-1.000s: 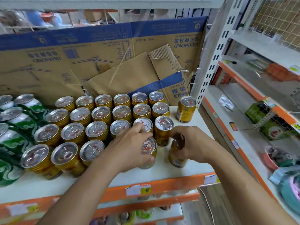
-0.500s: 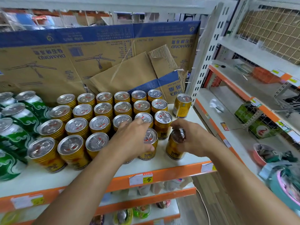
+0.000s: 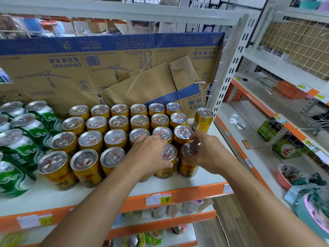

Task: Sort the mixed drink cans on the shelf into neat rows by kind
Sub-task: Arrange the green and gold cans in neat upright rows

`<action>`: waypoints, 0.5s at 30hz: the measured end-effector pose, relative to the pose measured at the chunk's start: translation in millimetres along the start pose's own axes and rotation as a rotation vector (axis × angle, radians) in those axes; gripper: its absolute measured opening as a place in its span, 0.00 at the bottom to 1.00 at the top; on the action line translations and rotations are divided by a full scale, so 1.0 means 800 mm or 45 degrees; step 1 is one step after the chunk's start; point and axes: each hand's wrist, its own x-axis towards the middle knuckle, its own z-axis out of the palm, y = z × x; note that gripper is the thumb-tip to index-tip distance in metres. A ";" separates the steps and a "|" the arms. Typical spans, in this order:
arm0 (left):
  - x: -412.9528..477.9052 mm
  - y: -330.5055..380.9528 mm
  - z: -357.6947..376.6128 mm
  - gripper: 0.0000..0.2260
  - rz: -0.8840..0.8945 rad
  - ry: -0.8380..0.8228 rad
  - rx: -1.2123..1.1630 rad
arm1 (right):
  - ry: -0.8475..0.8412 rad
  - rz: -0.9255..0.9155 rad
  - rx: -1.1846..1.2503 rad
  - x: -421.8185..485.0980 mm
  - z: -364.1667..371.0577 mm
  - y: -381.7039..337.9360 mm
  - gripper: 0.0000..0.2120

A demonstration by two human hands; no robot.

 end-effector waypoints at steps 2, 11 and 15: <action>-0.001 0.000 0.001 0.26 0.007 0.005 -0.009 | -0.002 -0.030 0.005 0.003 0.000 -0.002 0.32; 0.005 -0.006 -0.001 0.33 0.044 0.017 -0.008 | -0.029 -0.106 0.040 0.014 0.003 0.009 0.33; 0.020 -0.005 -0.001 0.27 0.087 0.134 -0.155 | -0.050 -0.141 0.116 0.018 0.006 0.022 0.28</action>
